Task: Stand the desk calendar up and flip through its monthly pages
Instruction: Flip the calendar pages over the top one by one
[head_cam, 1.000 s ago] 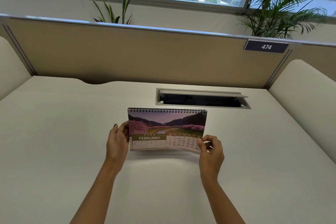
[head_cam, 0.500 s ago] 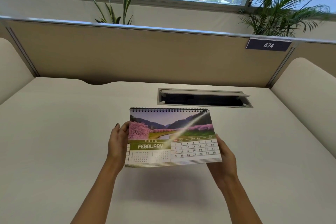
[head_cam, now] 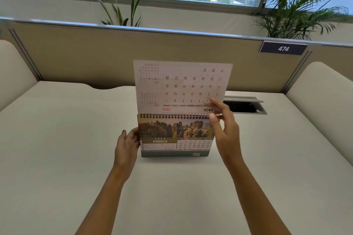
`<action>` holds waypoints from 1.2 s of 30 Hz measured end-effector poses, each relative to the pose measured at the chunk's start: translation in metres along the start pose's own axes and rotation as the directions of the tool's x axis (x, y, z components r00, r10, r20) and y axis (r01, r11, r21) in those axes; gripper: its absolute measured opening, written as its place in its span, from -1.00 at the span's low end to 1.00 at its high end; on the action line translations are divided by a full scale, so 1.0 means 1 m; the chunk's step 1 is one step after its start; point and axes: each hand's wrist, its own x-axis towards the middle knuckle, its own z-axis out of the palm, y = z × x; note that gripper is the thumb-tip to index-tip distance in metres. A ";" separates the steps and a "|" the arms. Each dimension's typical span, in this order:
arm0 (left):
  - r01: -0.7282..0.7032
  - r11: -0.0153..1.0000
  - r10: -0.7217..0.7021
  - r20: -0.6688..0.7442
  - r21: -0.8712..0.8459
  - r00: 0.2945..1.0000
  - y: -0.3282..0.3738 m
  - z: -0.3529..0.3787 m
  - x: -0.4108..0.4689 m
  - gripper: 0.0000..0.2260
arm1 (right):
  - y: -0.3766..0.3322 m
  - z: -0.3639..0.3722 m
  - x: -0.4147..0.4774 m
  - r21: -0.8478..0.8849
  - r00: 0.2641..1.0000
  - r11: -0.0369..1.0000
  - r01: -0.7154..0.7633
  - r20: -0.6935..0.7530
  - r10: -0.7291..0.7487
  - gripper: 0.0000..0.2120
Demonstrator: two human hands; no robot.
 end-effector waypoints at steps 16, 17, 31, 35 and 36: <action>-0.022 0.999 0.022 -0.009 -0.044 1.000 -0.004 0.000 0.001 -0.53 | 0.025 0.024 0.004 -0.596 0.985 0.790 0.142 0.010 -0.170 -0.78; -0.024 0.999 0.024 -0.008 -0.044 1.000 -0.004 0.000 0.001 -0.53 | 0.024 0.025 0.004 -0.595 0.986 0.791 0.140 0.008 -0.168 -0.78; -0.026 0.999 0.025 -0.008 -0.044 1.000 -0.005 0.000 0.003 -0.56 | 0.046 0.029 -0.044 -0.098 0.851 0.945 -0.313 -0.470 0.233 -0.64; -0.025 0.999 0.024 -0.011 -0.048 1.000 -0.006 -0.001 0.002 -0.56 | 0.058 0.029 -0.057 0.099 0.786 0.887 -0.451 -0.427 0.447 -0.62; -0.023 0.999 0.022 -0.014 -0.045 1.000 -0.006 -0.001 0.003 -0.56 | 0.060 0.030 -0.060 0.094 0.779 0.880 -0.465 -0.429 0.457 -0.62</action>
